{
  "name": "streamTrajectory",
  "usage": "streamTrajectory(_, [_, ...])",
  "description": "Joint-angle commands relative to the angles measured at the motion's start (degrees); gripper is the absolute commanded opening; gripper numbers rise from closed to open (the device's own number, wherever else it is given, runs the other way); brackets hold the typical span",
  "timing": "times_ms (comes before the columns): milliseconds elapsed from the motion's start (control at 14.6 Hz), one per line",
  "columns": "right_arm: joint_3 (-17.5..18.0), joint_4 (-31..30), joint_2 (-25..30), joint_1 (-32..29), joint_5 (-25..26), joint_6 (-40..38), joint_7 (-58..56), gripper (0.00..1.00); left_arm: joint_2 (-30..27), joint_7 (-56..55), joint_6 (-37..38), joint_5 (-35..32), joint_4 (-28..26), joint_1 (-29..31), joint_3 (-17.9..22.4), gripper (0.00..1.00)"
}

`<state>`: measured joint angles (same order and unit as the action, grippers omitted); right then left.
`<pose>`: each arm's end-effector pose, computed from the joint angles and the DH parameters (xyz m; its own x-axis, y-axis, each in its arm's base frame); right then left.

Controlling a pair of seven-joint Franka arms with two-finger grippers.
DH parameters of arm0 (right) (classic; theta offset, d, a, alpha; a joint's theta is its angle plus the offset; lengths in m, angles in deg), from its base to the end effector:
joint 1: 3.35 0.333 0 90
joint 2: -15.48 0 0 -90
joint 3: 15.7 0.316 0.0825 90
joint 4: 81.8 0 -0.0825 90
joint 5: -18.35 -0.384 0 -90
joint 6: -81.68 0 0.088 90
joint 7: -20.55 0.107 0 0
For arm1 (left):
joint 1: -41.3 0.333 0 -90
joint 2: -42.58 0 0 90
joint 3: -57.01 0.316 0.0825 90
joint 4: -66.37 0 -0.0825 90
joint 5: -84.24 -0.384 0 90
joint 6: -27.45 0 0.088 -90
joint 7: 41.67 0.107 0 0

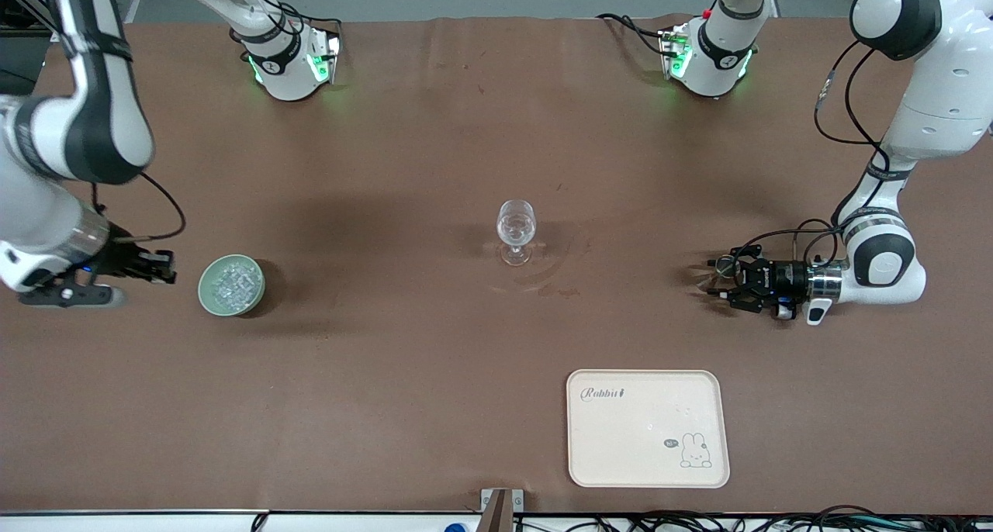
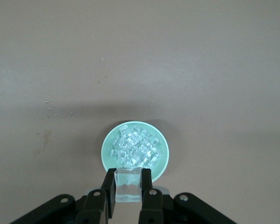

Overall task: Pour wine and add ice with both arms
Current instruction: 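Grasp an ice cube with the right gripper while the left gripper grasps the jigger, then lift the ice cube with the right gripper while the left gripper lifts the jigger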

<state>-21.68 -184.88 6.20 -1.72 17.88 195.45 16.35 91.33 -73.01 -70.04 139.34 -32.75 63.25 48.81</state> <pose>0.6079 -0.0428 0.4575 0.9997 -0.0041 0.0248 -0.0044 -0.9999 0.0111 0.5810 0.0643 0.0962 0.0594 0.3192 -0.9458 0.9870 -0.1607 0.0077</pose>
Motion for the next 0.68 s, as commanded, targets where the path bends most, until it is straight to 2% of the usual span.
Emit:
streamTrajectory(0, [0.27, 3.93, 3.90, -1.18, -0.24, -7.66, -0.29, 0.08, -0.14, 1.02, -0.51, 1.06, -0.37, 0.11, -0.23, 0.56])
streamTrajectory(205, [0.35, 3.85, 10.22, -1.10, -0.15, -12.51, -0.20, 0.08, -0.14, 2.07, -0.08, 0.97, -0.37, 0.29, -0.32, 0.45])
streamTrajectory(342, [0.35, 3.85, 13.48, -1.10, -0.06, -14.89, -0.20, 0.08, -0.14, 2.34, 0.80, 0.88, -0.46, 0.29, -0.24, 0.28])
streamTrajectory(616, [0.18, 5.25, 14.99, -1.27, 0.46, -17.18, -0.37, 0.08, -0.14, 2.34, 1.69, 0.88, -0.28, 0.29, -0.23, 0.21])
